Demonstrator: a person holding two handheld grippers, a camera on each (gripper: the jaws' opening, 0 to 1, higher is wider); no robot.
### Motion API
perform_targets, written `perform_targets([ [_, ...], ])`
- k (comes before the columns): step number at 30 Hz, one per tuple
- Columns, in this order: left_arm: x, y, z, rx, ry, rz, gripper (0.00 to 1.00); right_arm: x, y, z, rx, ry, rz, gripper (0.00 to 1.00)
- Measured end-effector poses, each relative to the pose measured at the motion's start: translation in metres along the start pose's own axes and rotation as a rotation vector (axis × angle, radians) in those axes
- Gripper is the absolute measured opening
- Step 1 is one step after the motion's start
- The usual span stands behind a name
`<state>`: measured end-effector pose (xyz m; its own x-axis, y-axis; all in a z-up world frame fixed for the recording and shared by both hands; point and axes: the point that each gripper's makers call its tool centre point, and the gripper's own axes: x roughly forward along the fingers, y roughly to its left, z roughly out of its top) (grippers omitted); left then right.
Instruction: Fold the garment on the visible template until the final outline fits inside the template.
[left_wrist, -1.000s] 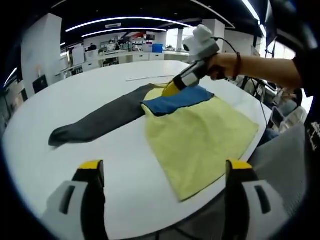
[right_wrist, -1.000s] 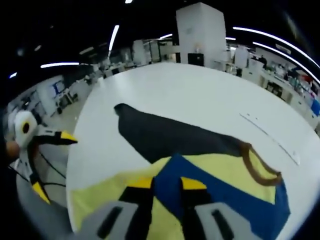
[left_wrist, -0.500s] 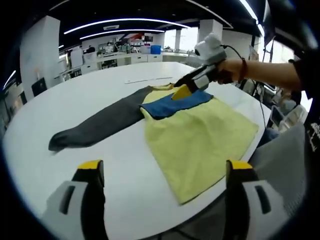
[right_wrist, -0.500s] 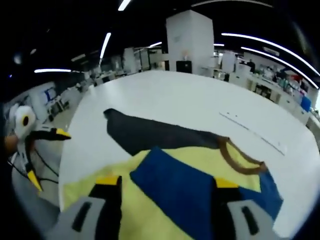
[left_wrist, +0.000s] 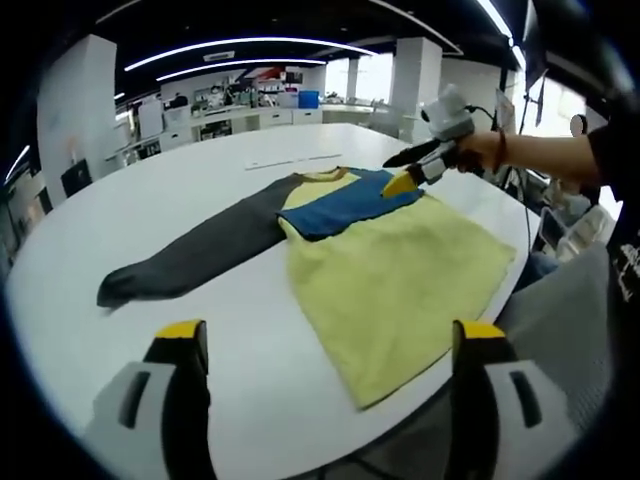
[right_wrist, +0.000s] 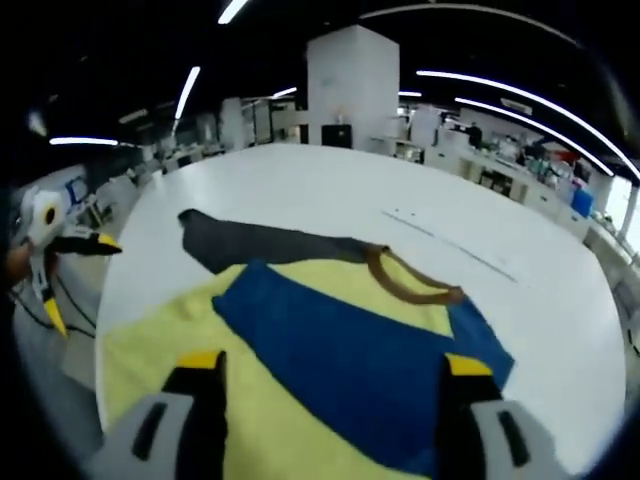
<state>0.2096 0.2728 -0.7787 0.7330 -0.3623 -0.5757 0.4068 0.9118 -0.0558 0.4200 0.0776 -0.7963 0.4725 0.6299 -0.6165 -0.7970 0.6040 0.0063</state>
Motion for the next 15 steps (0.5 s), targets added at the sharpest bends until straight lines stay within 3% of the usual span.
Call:
perform_targets([
  [10,-0.001,-0.002,0.008,-0.006,-0.013,-0.001,0.99,-0.029,-0.051,-0.028,0.011,0.008,-0.109,0.86],
  [15,-0.003,0.000,0.008,-0.003,-0.012,0.005,0.99,-0.041,-0.074,-0.044,0.000,0.013,-0.160,0.72],
])
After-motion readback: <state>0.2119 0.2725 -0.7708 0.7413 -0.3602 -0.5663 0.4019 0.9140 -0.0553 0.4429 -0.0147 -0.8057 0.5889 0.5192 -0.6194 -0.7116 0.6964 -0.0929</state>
